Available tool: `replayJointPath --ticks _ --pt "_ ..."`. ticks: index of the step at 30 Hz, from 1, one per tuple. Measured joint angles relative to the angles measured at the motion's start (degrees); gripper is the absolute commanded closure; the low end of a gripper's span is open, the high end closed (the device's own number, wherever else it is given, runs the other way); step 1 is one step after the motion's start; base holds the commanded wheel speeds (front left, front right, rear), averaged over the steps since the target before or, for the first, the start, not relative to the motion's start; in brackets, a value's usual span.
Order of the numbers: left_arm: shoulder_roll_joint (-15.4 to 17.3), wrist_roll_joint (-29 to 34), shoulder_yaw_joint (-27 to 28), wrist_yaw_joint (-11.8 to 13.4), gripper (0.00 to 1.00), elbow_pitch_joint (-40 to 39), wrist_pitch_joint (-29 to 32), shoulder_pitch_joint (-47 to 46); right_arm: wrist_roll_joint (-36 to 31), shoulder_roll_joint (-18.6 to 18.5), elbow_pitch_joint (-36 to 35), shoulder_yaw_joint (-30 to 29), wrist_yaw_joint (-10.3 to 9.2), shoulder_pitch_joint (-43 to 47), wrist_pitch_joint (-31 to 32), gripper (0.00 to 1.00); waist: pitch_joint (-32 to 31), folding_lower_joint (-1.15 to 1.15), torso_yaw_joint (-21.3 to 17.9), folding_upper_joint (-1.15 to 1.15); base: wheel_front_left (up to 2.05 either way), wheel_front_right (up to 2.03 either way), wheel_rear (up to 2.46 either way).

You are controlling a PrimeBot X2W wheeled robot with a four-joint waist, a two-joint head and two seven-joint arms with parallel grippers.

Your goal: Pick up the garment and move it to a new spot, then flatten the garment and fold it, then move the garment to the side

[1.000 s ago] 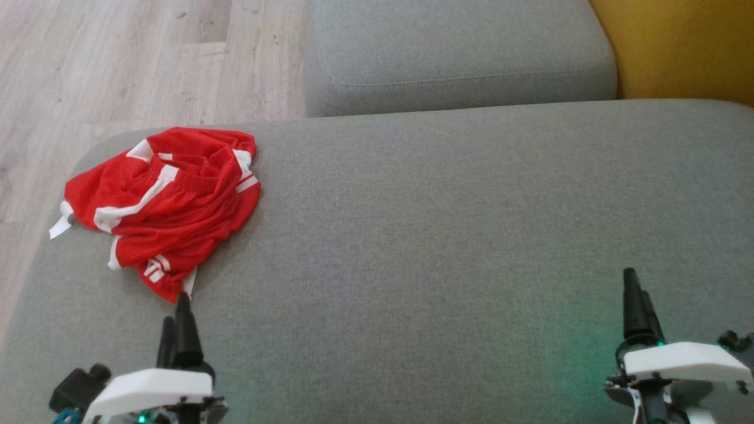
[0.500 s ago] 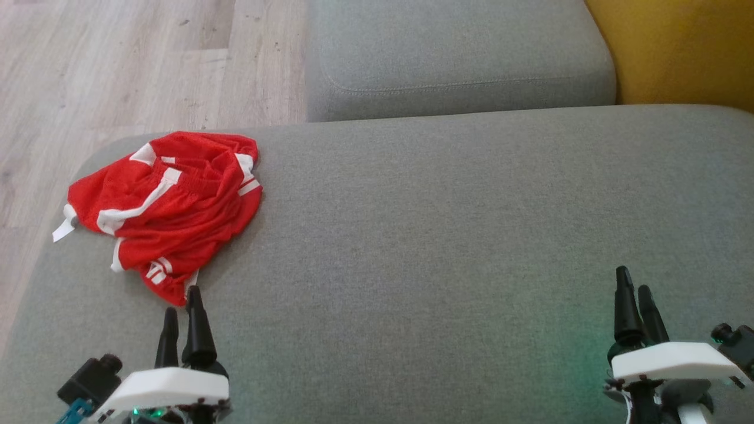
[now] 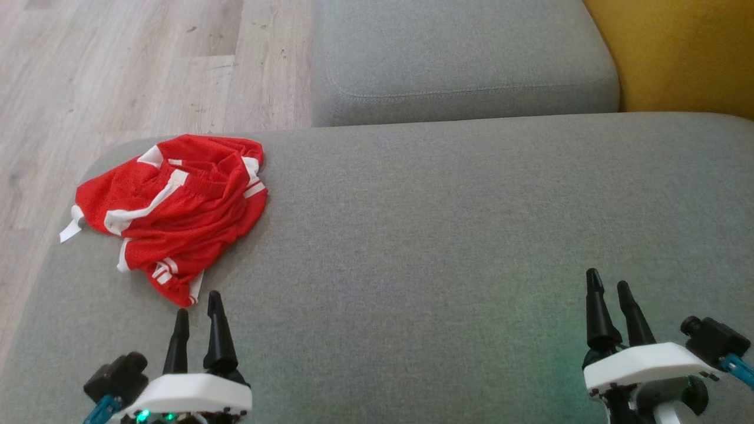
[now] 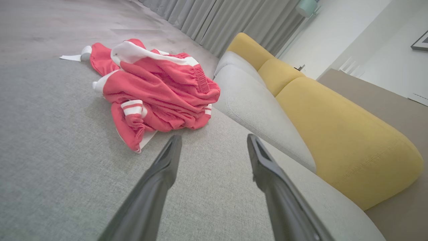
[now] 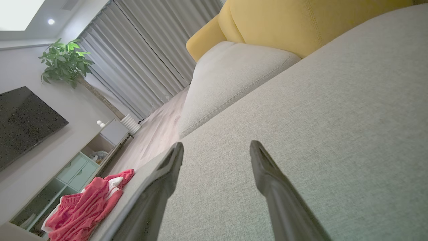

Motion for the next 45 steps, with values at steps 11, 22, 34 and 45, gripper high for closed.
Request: replayJointPath --ticks 11,22,34,45 --pt "0.0 7.9 -1.8 0.7 0.00 -1.5 -1.9 0.0 -7.7 0.0 -0.2 0.1 0.00 0.0 -1.8 0.00 -0.5 0.00 0.2 0.00 0.00 0.00 0.00" --pt "0.1 14.0 -4.0 1.3 0.00 -2.4 -3.5 0.0 -16.2 0.0 -0.8 0.4 0.00 1.5 -3.5 0.00 -0.7 0.00 -0.2 0.00 0.00 0.00 0.00" --pt "0.1 21.7 -5.8 2.6 0.00 -2.5 -5.7 0.0 -24.4 0.0 -1.1 1.6 0.01 1.5 -5.6 0.00 -0.8 -0.01 -0.5 0.00 0.00 0.00 0.00" --pt "0.1 29.7 -7.8 3.8 0.00 -1.6 -7.5 0.0 -32.0 0.0 -0.8 1.5 0.01 1.7 -7.1 0.00 -1.9 -0.01 0.0 0.00 0.00 0.00 0.00"
